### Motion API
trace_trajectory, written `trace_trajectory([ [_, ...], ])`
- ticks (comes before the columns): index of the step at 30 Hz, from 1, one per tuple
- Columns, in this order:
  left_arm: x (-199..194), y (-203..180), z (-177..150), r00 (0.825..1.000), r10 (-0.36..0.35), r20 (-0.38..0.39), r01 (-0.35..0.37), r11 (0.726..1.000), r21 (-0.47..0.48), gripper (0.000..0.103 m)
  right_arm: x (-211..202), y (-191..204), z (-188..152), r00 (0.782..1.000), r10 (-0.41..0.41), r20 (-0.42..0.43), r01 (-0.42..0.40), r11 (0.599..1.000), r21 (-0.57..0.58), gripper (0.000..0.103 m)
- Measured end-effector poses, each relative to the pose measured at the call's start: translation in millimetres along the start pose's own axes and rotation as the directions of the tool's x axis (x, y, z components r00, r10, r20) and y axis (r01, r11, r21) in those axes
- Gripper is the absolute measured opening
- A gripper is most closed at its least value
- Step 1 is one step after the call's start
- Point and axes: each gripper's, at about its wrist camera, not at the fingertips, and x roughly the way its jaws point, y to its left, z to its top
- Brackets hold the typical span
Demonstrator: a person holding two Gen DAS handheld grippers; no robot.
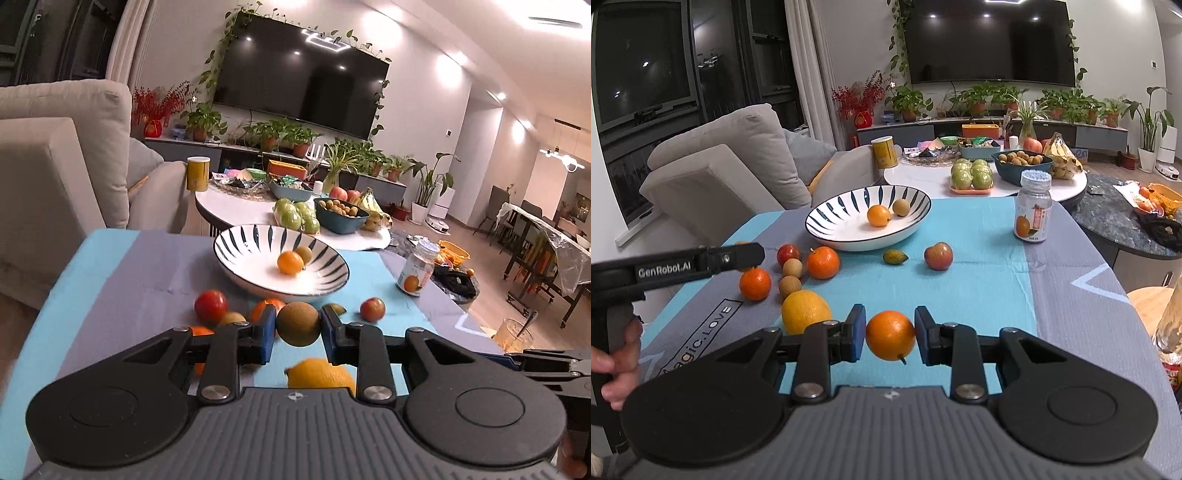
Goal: Organize fruits
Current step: 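Carry both fruits over the striped bowl and open both tools to release them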
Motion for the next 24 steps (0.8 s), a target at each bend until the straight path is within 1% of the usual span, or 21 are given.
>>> trace_trajectory([
  [5, 7.7, 6.0, 7.8, 1.000, -0.005, 0.024, 0.005, 1.000, 0.009, 0.024, 5.7, -1.5, 5.4, 1.000, 0.002, 0.007, -0.002, 1.000, 0.006, 0.066],
  [10, 27.0, 18.0, 14.5, 1.000, -0.006, 0.018, 0.007, 1.000, -0.021, 0.024, 13.0, 0.7, 13.0, 1.000, 0.005, 0.018, -0.005, 1.000, -0.013, 0.066],
  [13, 37.9, 20.1, 17.7, 1.000, -0.005, 0.013, 0.005, 1.000, -0.017, 0.024, 20.9, 1.1, 20.7, 1.000, 0.011, 0.029, -0.010, 1.000, -0.023, 0.066],
  [16, 46.5, 21.2, 19.0, 1.000, -0.009, 0.008, 0.009, 1.000, -0.020, 0.024, 35.9, -4.3, 29.6, 1.000, 0.026, 0.013, -0.026, 1.000, 0.017, 0.066],
  [22, 69.0, 31.2, 23.6, 0.999, -0.049, 0.003, 0.049, 0.993, -0.107, 0.024, 61.6, -6.6, 49.5, 0.999, 0.045, 0.012, -0.045, 0.998, 0.041, 0.066],
  [24, 76.2, 31.7, 26.7, 0.999, -0.050, -0.001, 0.050, 0.992, -0.113, 0.024, 68.2, -4.8, 56.3, 0.999, 0.046, 0.016, -0.047, 0.998, 0.030, 0.066],
])
